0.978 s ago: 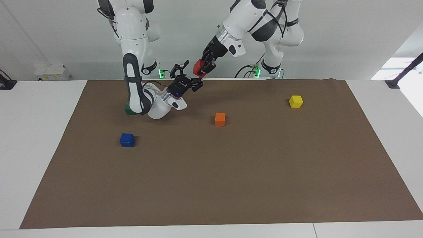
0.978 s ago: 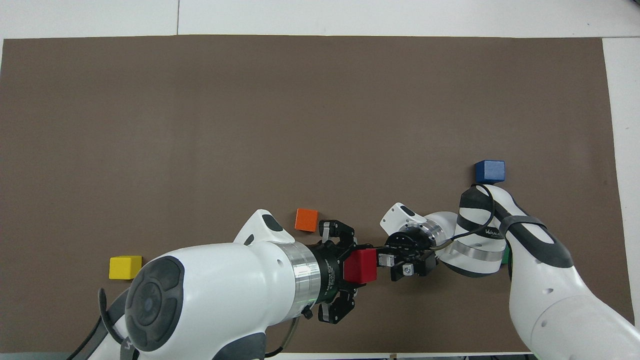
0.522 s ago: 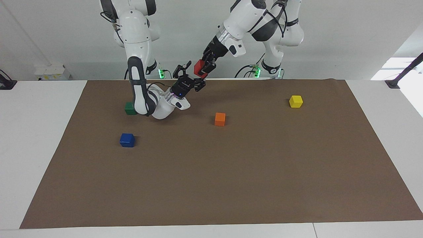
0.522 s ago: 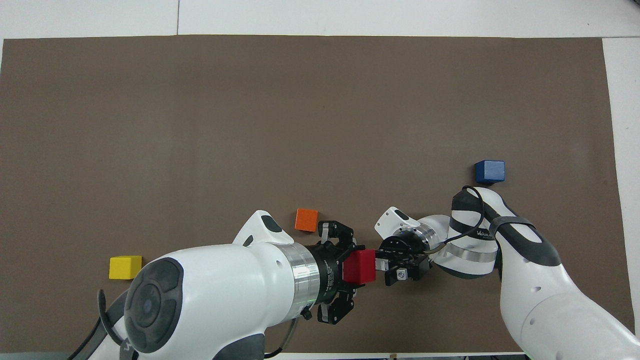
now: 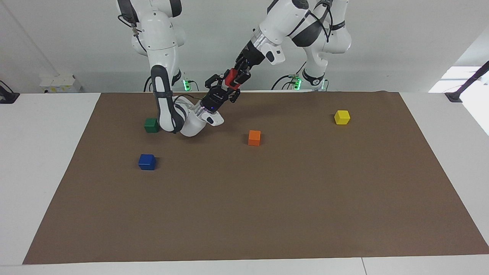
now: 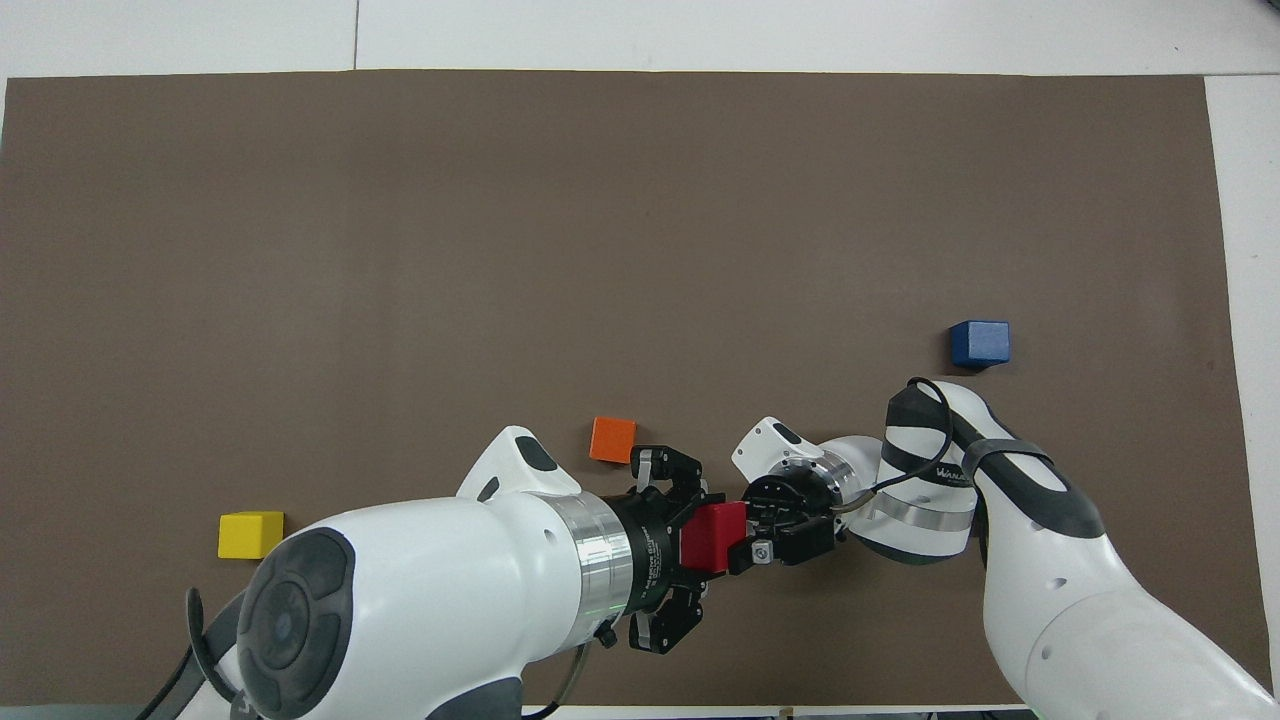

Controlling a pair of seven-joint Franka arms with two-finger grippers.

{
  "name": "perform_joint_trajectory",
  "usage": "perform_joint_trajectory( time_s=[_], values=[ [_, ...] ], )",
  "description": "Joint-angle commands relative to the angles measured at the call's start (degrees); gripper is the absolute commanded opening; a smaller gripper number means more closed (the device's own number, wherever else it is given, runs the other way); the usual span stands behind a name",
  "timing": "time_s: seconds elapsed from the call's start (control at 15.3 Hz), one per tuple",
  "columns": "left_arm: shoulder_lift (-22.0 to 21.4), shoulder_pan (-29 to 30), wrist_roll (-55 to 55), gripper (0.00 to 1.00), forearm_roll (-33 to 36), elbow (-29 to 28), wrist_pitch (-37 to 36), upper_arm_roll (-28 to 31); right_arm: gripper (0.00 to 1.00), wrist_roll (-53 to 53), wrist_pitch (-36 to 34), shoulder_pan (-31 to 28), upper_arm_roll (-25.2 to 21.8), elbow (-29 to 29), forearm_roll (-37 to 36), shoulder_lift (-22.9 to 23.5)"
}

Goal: Transfer red block to right arm and stack on blue block
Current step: 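Close the right gripper on the red cube held by the left gripper, then open the left gripper and withdraw it while the right gripper holds the cube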

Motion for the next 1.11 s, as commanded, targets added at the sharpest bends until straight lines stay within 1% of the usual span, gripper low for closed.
perform_joint_trajectory(
  time_s=[0.0, 0.26, 0.33, 0.39, 0.59, 0.78, 1.04],
  values=[
    [-1.3, -1.0, -0.6, 0.00, -1.3, -1.7, 1.0, 0.6, 0.00, -1.9, 0.4, 0.2, 0.6, -0.2, 1.5, -0.6],
    [-1.3, -0.9, 0.2, 0.00, -1.2, -1.7, 0.5, 0.7, 0.00, -1.8, 0.5, 0.1, 0.6, -0.1, 1.5, -0.7],
    [-1.3, -0.7, -0.2, 0.41, -1.2, -1.5, 0.4, 0.8, 0.00, -1.7, 0.5, 0.1, 0.6, -0.1, 1.5, -0.7],
    [-1.2, -0.5, -1.2, 0.99, -1.2, -1.2, 0.3, 0.8, 0.00, -1.7, 0.5, 0.0, 0.6, -0.1, 1.5, -0.8],
    [-1.8, 0.5, -0.5, 1.00, -0.9, -0.7, -3.9, 1.5, 0.00, -1.6, 0.6, 0.0, 0.6, 0.1, 1.5, -0.8],
    [-4.9, 4.6, 0.5, 1.00, -0.5, -0.6, -11.2, 1.7, 0.00, -1.6, 0.7, 0.0, 0.6, 0.1, 1.5, -0.8],
    [-6.7, 12.5, 11.8, 1.00, -0.5, -0.6, -20.4, 1.9, 0.00, -1.6, 0.7, -0.1, 0.6, 0.2, 1.5, -0.8]
  ],
)
